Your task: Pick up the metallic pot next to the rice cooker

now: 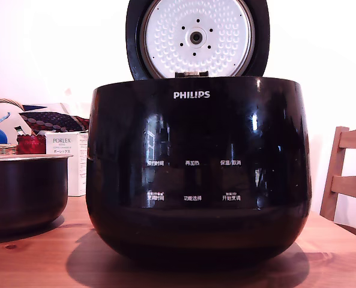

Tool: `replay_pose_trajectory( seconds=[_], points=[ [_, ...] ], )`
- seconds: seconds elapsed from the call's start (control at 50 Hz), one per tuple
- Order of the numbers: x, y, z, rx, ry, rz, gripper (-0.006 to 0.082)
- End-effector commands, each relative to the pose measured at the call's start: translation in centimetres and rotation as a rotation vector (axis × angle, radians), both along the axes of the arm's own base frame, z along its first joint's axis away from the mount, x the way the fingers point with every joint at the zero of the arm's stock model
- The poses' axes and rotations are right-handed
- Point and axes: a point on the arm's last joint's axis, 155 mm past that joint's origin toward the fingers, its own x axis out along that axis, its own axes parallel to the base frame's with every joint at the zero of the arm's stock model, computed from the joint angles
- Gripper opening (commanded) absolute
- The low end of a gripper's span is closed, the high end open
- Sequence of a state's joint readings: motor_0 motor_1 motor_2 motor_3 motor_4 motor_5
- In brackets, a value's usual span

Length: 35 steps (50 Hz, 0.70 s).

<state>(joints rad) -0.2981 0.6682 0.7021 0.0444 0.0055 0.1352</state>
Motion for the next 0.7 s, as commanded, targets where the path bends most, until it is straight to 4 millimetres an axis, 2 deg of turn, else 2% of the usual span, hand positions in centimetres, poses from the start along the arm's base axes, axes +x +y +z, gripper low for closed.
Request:
replay_pose_trajectory(
  seconds=[0.0, 0.2, 0.28, 0.42, 0.56, 0.68],
  points=[
    [-0.7, -1.2, -1.7, 0.156, 0.054, -0.074, -0.0024],
    [-2.6, -2.3, -1.8, 0.288, 0.118, -0.17, -0.0024],
    [-3.6, -2.7, -1.7, 0.4, 0.107, -0.219, -0.0024],
    [-4.8, -2.7, -1.3, 0.509, 0.138, -0.261, -0.0024],
    [-5.7, -2.4, -2.9, 0.587, 0.262, -0.304, -0.0024],
    [-6.1, -2.1, -5.2, 0.652, 0.384, -0.34, -0.0024]
  ],
)
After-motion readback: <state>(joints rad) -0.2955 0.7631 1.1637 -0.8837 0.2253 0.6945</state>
